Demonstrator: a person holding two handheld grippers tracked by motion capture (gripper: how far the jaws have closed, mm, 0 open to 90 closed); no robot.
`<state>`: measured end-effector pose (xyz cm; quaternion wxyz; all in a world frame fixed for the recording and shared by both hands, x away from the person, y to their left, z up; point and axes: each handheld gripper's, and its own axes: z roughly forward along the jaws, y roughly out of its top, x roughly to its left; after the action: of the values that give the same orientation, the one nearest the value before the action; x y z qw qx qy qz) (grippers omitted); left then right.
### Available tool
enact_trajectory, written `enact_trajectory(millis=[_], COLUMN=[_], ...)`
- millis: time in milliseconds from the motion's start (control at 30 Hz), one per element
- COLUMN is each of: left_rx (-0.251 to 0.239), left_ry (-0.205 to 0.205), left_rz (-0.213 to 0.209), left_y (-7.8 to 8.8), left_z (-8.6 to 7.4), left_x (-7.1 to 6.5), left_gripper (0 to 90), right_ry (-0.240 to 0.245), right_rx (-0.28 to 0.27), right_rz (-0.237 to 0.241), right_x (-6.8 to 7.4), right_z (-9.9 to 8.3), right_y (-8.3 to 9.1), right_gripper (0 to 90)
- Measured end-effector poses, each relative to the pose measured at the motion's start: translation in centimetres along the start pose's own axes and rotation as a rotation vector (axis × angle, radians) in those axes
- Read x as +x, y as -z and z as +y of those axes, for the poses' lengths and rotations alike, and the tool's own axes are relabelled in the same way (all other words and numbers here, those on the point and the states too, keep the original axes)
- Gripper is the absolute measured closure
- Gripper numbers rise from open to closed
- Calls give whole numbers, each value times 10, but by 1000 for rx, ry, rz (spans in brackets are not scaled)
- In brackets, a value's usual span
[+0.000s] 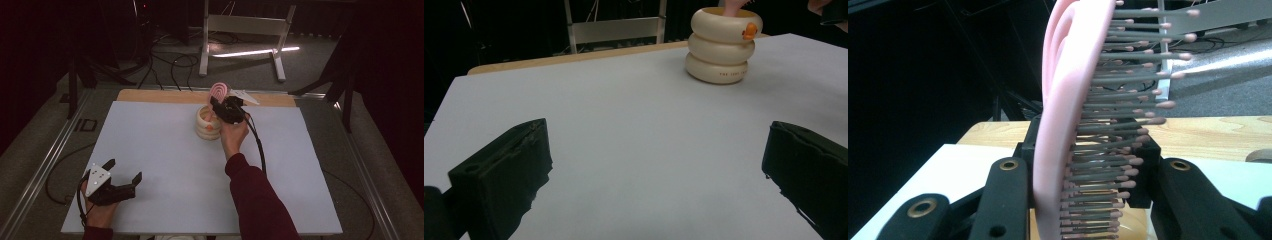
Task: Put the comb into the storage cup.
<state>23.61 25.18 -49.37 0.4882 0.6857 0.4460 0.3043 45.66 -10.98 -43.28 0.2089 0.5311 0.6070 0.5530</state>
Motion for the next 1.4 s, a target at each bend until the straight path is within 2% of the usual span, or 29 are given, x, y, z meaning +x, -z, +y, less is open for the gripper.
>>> enact_trajectory(millis=[867, 1100, 1400], left_rx=[2, 3, 7], left_ry=[-1, -1, -5], left_rz=[1, 0, -3], left_y=[0, -1, -1], left_z=[0, 0, -1], left_x=[0, -1, -1], left_gripper=[3, 3, 3], right_ry=[-29, -56, -51], right_rx=[13, 16, 21], right_rz=[7, 14, 26], right_x=[-7, -14, -17], right_z=[-5, -5, -5], right_y=[0, 0, 1], right_gripper=[634, 632, 630])
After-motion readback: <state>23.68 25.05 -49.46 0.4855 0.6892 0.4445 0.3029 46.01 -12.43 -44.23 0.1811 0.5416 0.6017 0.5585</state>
